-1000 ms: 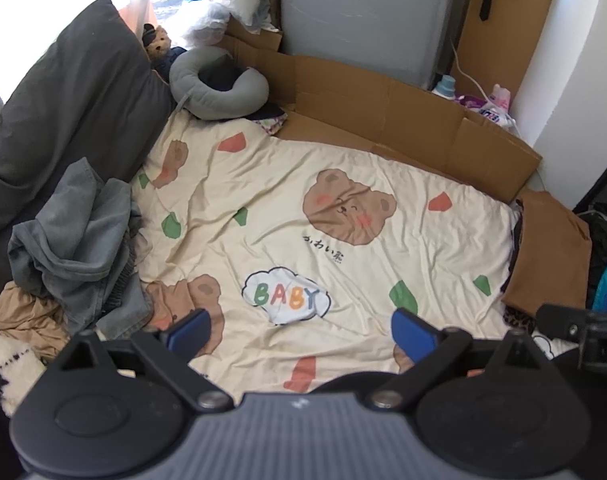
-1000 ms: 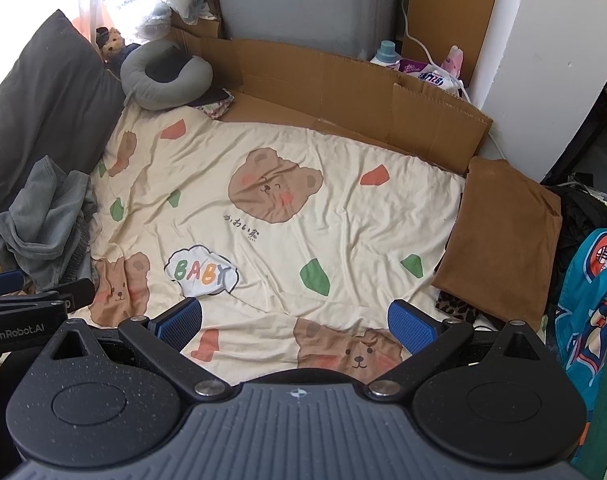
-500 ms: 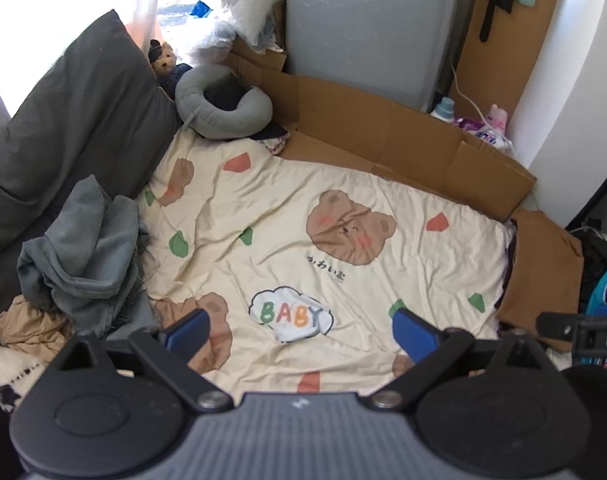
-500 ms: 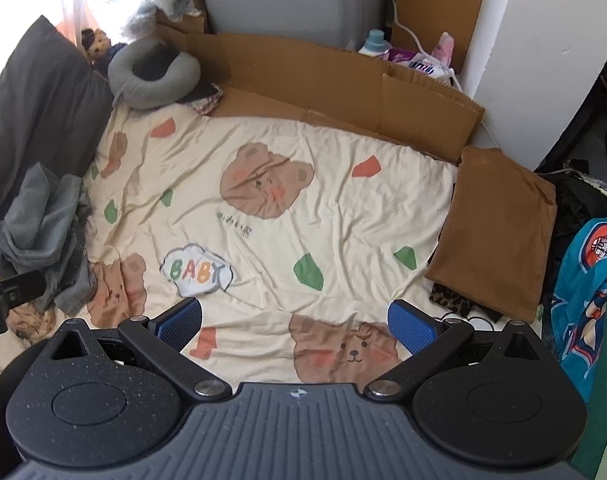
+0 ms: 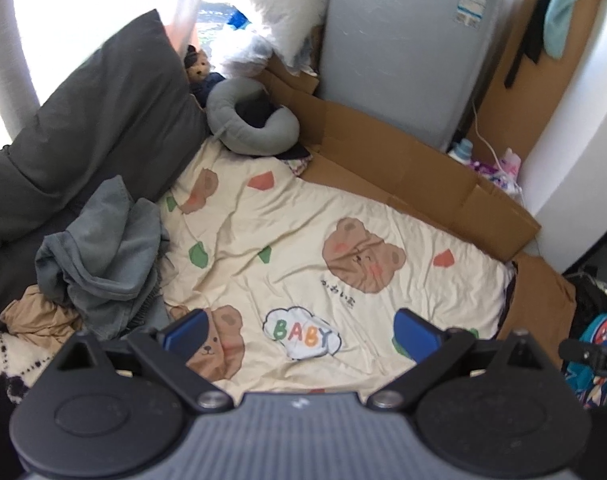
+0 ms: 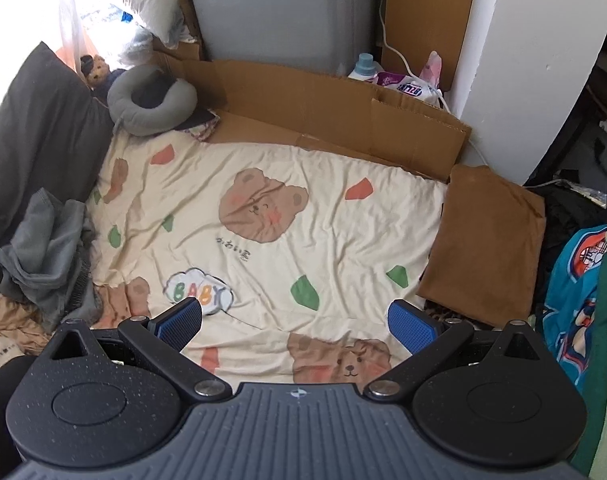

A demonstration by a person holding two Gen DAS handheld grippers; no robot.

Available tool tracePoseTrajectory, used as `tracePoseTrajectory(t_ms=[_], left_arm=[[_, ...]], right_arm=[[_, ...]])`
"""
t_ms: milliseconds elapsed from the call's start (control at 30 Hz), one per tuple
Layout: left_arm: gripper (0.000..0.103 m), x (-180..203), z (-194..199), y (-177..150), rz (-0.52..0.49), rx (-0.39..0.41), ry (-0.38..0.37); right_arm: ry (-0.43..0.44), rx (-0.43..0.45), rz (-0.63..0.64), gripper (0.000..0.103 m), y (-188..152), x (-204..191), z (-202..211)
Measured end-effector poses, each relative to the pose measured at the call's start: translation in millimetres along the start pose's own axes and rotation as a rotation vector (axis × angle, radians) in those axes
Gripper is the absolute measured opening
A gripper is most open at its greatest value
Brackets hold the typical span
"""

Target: Fold clothes

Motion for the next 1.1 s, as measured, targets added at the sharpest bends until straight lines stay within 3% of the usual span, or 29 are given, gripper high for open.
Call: tracePoseTrajectory(t_ms=[500, 1100], left_arm=[[0.1, -43, 1, 13, 0.022, 0.016, 0.057], [0.099, -104, -41, 18, 0.067, 0.014, 0.114]], right_arm=[[0.051, 0.028, -0.052, 0.102, 15, 10, -1], [0.098, 0.005, -0.037, 0.102, 48, -5, -63]])
Point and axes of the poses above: each gripper's, at about its wrist camera, not at the fingertips, and z roughly against the way its jaws point, x to its right, y to its top, the point moved 5 cm from there along -z, roughly the way its jaws point, and after that the axes turned 6 degrees about x, right-handed, at the moved point
